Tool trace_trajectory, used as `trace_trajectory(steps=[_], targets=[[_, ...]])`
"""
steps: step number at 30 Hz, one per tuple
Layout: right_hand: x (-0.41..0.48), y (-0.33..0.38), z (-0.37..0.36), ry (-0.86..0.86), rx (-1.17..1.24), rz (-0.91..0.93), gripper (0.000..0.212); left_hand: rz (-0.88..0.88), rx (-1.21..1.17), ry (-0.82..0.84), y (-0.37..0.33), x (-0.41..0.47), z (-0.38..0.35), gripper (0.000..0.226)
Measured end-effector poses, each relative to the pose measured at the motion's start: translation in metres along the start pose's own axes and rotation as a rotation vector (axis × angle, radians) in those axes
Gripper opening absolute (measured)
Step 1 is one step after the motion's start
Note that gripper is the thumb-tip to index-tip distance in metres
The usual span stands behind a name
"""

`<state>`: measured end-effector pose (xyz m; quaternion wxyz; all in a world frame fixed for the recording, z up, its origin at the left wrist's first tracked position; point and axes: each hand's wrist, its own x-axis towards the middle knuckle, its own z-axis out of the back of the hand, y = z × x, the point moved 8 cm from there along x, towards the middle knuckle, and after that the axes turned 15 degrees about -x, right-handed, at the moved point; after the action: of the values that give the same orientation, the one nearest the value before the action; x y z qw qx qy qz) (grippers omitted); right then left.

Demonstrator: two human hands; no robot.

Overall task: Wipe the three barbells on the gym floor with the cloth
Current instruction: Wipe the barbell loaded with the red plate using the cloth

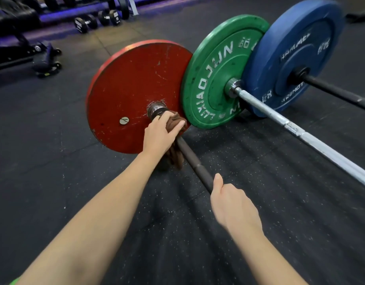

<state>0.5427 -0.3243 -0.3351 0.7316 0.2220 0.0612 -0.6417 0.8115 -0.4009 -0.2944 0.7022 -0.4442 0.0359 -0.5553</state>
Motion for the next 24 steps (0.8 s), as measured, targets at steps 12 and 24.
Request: trace_trajectory(steps=[12,24], targets=[[0.003,-0.003,-0.005,-0.009,-0.016,-0.002,0.057,0.086,0.063,-0.063,0.012,0.034,-0.001,0.033],[0.003,-0.005,-0.005,-0.021,-0.02,-0.008,0.058,-0.076,0.045,0.024,0.005,0.018,-0.002,0.033]])
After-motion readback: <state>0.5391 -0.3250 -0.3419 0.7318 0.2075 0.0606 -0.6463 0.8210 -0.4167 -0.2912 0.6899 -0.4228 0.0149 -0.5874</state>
